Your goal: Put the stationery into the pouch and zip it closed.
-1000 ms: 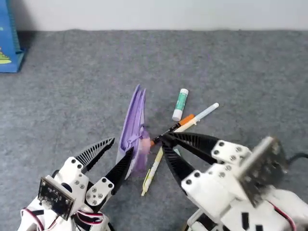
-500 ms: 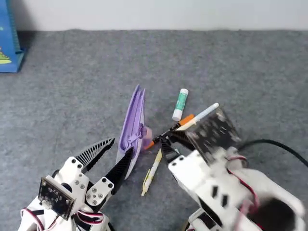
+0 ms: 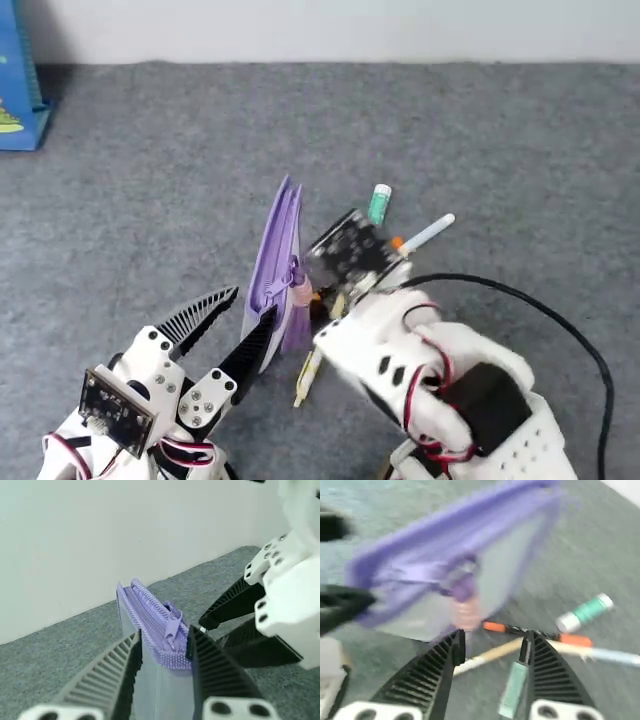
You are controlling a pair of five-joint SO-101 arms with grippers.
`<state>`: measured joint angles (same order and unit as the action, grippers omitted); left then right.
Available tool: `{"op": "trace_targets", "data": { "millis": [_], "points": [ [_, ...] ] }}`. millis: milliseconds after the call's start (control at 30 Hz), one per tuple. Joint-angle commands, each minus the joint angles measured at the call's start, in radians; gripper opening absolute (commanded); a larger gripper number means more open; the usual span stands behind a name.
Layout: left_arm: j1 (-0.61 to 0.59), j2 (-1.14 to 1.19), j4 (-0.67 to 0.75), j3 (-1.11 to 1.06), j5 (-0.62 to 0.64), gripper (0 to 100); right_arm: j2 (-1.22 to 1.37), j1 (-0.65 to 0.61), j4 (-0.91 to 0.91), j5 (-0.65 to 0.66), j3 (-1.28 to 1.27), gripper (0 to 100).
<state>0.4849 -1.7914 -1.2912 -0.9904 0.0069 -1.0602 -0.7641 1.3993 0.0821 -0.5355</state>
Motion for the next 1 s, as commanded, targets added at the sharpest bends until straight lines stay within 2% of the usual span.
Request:
{"op": "trace_targets", "data": {
  "millis": [0, 233, 533, 767, 967],
  "points": [
    [-0.011, 0.029, -0.106, -0.039, -0.025, 14, 0.001, -0.051, -0.074, 0.002, 0.003, 19.0],
    [-0.011, 0.029, -0.106, -0.039, -0.025, 14, 0.001, -0.045, -0.191, 0.012, -0.052, 18.9],
    [-0.011, 0.028, -0.106, -0.039, -0.023, 14, 0.001, -0.048, -0.285, 0.123, -0.146, 18.6],
    [-0.011, 0.028, -0.106, -0.05, -0.023, 14, -0.008, -0.044, -0.285, 0.222, -0.147, 2.9],
    [-0.011, 0.028, -0.106, -0.065, -0.025, 14, -0.027, 0.005, -0.252, 0.285, -0.143, 0.9]
  ]
}}
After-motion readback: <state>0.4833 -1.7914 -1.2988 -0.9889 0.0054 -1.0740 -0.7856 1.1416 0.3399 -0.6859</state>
